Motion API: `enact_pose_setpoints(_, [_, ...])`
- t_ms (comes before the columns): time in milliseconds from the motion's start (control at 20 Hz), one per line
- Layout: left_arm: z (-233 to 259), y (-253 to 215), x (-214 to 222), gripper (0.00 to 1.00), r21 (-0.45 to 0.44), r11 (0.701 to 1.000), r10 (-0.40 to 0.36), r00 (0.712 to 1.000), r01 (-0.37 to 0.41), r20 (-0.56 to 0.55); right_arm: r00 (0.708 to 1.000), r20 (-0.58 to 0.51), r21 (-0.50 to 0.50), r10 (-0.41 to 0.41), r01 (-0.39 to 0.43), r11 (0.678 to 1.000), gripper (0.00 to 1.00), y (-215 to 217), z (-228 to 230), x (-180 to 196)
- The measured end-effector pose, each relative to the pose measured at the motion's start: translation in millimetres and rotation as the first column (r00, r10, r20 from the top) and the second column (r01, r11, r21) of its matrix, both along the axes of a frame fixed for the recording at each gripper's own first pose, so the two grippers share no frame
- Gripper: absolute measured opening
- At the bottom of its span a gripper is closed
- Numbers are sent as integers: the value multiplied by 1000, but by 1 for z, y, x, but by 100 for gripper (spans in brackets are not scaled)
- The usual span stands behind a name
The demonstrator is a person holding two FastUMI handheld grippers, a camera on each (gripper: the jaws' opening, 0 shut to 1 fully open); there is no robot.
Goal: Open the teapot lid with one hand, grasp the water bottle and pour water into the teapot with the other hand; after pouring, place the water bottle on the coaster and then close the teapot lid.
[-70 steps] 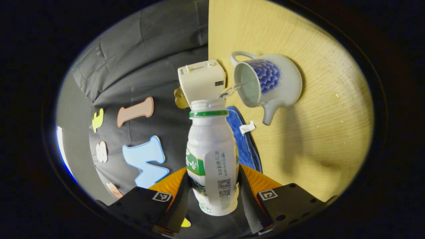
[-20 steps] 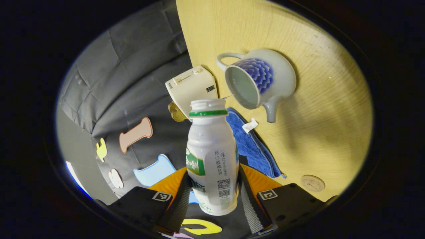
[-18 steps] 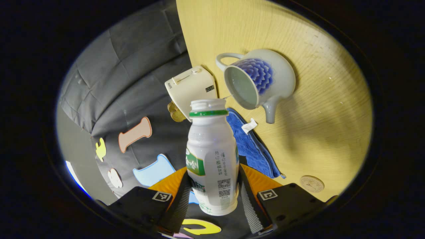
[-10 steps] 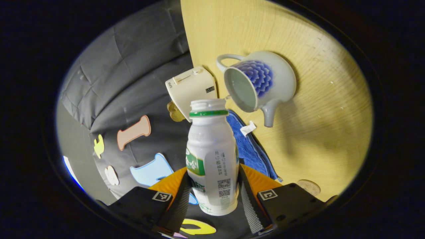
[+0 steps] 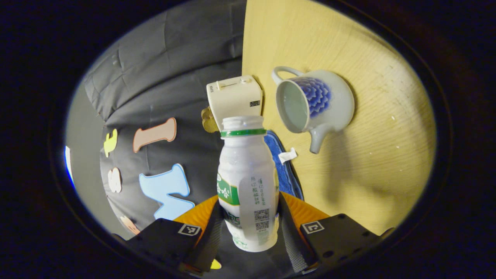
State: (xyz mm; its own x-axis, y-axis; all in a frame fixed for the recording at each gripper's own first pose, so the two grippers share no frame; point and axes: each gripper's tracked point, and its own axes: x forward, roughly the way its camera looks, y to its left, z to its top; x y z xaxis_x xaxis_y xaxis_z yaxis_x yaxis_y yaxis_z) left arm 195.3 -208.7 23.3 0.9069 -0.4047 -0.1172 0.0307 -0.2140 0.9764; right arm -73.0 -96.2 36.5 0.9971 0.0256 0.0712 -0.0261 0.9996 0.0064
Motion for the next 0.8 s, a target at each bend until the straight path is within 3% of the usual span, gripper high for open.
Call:
enact_pose_setpoints(50, [-3, 2, 0, 80, -31, 1000, 2, 1000, -2, -16, 1000, 2, -4, -4, 4, 1000, 11, -1, 0, 0])
enact_pose_setpoints(250, [-2, 10, -1, 80, -191, 981, 5, 997, -19, -71, 1000, 23, -1, -20, 20, 1000, 11, -8, 8, 5])
enact_pose_setpoints(400, [3, 17, -9, 79, -368, 930, -25, 994, -17, -109, 1000, 2, 17, -19, 19, 1000, 10, -13, 4, 15])
enact_pose_setpoints(600, [10, 27, -18, 79, -596, 802, -80, 983, -35, -165, 1000, -26, 55, -10, 11, 998, 10, -18, 4, 37])
enact_pose_setpoints(650, [15, 33, -22, 82, -645, 763, -85, 984, -38, -159, 999, -35, 63, -4, 6, 998, 10, -18, 3, 44])
enact_pose_setpoints(750, [25, 50, -27, 79, -732, 679, -98, 982, -53, -163, 999, -52, 65, 8, -5, 998, 10, -13, 3, 60])
enact_pose_setpoints(800, [30, 58, -29, 85, -772, 632, -102, 982, -61, -161, 998, -62, 45, -1, 4, 999, 11, -12, 2, 68])
